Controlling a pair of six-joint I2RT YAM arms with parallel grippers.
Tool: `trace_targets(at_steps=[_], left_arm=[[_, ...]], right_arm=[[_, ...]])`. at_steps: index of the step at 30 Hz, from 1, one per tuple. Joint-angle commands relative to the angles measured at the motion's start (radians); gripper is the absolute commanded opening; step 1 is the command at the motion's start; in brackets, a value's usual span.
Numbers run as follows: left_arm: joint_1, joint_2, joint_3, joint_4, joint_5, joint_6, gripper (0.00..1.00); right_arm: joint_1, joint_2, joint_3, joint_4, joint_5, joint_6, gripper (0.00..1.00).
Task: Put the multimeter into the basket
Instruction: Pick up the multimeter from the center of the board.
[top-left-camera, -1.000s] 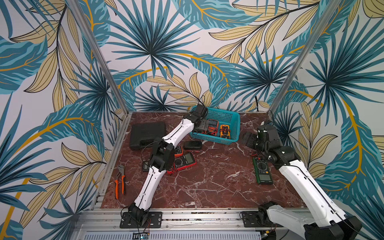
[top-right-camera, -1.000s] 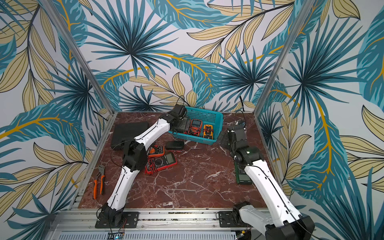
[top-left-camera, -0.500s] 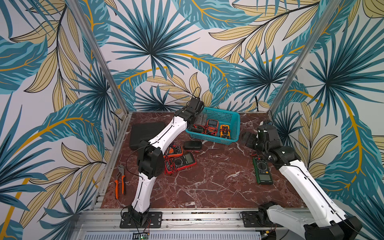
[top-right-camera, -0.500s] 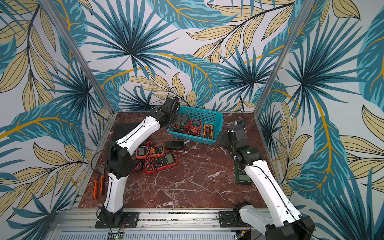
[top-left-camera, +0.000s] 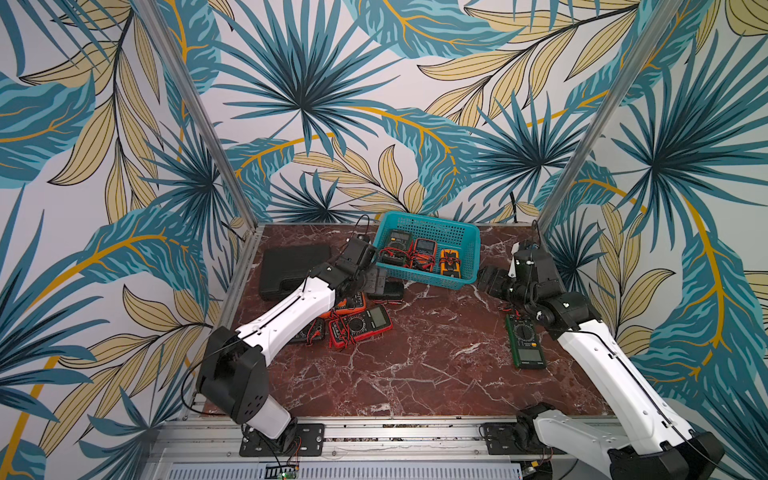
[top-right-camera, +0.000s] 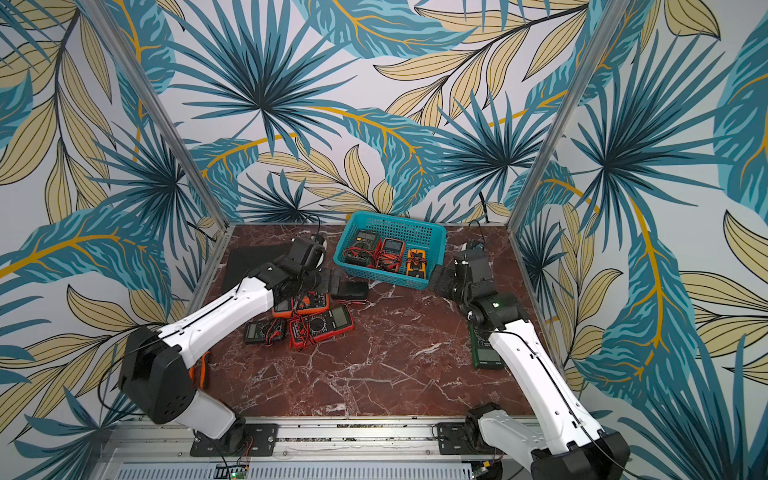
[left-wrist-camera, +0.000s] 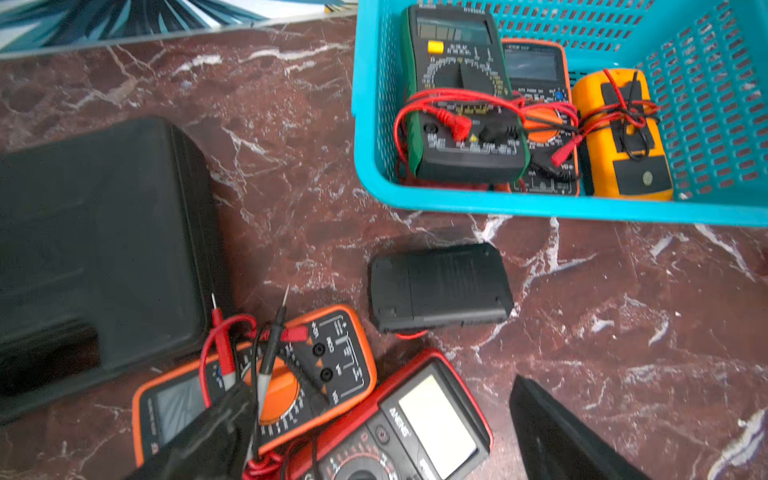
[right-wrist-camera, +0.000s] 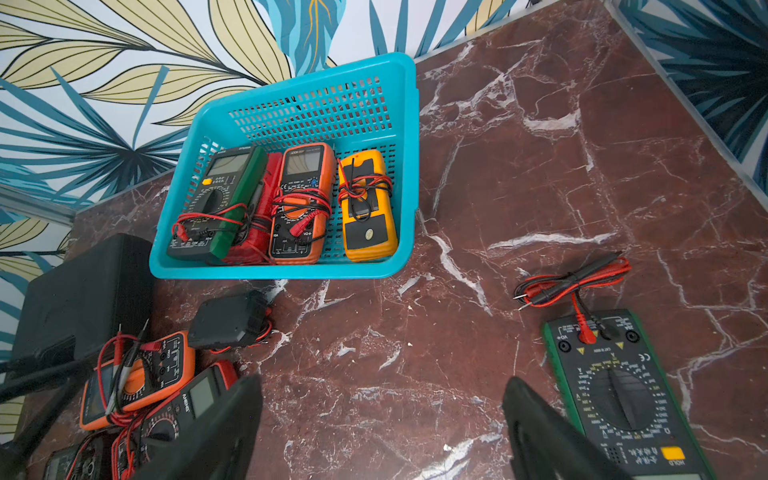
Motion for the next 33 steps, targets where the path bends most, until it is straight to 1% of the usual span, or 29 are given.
trace_targets(at_steps=[1,4,7,8,15,19,29,33], left_arm=[[0.012,-0.057,-0.127,0.041,0.036,-0.025,1.0],[0.027,-0.092,-0.206,0.046,0.075,-0.041,1.0],[0.047,-0.111,-0.278,0.086,0.104,-0.051,1.0],[0.058,-0.115,-0.297,0.1,0.143,-0.051,1.0],[0.136,-0.104,-0.38,0.173,0.239,-0.076,1.0],[0.153,-0.085,-0.402,0.183,0.263,-0.087,1.0],[0.173,-0.009,-0.417,0.2,0.265,-0.071,1.0],[0.171,0.007,-0.413,0.184,0.322,-0.066,1.0]], right_arm=[[0.012,-0.027,-0.024,0.007,-0.012,-0.012,0.93],[0.018,-0.043,-0.022,0.0,-0.008,-0.009,0.93],[0.024,-0.056,-0.021,0.002,-0.008,-0.003,0.92],[0.027,-0.058,-0.019,0.002,-0.008,-0.001,0.92],[0.034,-0.054,-0.019,-0.003,-0.004,0.002,0.92],[0.036,-0.047,-0.017,-0.004,0.006,0.002,0.93],[0.036,-0.014,-0.012,0.001,0.004,0.001,0.93],[0.036,-0.014,-0.017,-0.001,0.011,0.002,0.93]])
